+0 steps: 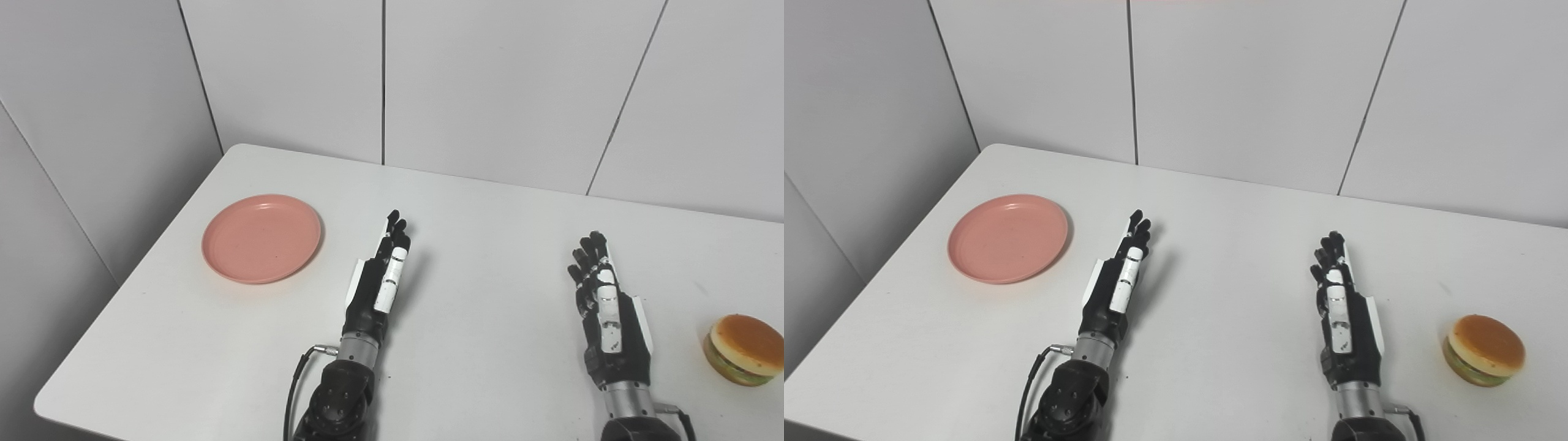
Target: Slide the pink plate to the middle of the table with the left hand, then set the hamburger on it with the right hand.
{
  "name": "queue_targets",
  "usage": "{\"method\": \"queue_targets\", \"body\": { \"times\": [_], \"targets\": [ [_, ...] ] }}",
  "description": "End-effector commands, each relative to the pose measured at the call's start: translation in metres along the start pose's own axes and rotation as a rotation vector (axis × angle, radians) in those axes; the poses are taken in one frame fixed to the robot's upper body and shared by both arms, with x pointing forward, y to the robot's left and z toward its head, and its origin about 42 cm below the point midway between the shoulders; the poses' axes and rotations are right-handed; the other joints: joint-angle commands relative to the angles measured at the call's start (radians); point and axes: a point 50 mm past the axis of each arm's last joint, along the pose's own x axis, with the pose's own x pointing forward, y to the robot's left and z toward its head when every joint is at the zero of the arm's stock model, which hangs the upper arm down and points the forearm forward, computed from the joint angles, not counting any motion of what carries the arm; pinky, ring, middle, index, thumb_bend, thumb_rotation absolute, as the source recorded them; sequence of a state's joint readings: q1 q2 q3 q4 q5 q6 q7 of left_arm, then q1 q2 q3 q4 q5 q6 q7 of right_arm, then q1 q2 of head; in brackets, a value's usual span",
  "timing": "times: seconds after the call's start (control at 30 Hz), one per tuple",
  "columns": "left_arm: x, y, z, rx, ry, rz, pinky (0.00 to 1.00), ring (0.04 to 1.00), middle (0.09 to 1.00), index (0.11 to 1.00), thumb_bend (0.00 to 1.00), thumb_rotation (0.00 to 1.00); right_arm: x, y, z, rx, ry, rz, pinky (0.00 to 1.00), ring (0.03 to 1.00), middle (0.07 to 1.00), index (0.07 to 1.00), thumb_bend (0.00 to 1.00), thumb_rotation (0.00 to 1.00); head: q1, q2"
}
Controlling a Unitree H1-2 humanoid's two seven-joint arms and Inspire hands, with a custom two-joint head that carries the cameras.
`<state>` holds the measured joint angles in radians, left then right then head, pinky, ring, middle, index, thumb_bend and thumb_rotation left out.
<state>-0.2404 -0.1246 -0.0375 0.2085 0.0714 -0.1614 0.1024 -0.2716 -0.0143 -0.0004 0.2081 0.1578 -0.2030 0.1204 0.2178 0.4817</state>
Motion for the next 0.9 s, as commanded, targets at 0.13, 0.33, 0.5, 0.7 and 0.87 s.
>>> {"method": "queue_targets", "body": {
  "times": [0.13,0.33,0.5,0.7,0.87],
  "targets": [
    [-0.030,0.002,-0.038,0.023,0.135,0.009,1.00,1.000,0.999,0.995,0.58,1.00,-0.025,-0.020,-0.022,-0.019,0.067,-0.029,1.00,1.000,1.000,1.000,0.59,0.92,0.065,-0.017],
    [-0.028,-0.010,-0.043,0.020,0.133,0.007,1.00,0.998,1.000,0.999,0.57,1.00,-0.025,-0.032,-0.027,-0.002,0.066,-0.029,1.00,1.000,1.000,1.000,0.59,0.91,0.154,-0.048],
    [-0.024,-0.015,-0.048,0.003,0.129,0.013,1.00,1.000,1.000,0.998,0.59,1.00,-0.025,-0.037,-0.027,0.023,0.065,-0.041,1.00,1.000,1.000,1.000,0.58,0.89,0.175,-0.053],
    [-0.018,-0.015,-0.044,-0.013,0.108,0.037,1.00,0.997,0.994,0.989,0.58,1.00,-0.027,-0.039,-0.025,0.017,0.073,-0.044,1.00,1.000,1.000,1.000,0.57,0.92,0.182,-0.051],
    [-0.012,-0.011,-0.033,-0.062,0.085,0.046,1.00,0.999,0.999,0.998,0.58,1.00,-0.026,-0.038,-0.024,0.019,0.074,-0.044,1.00,1.000,1.000,1.000,0.56,0.92,0.179,-0.050]
  ]
}}
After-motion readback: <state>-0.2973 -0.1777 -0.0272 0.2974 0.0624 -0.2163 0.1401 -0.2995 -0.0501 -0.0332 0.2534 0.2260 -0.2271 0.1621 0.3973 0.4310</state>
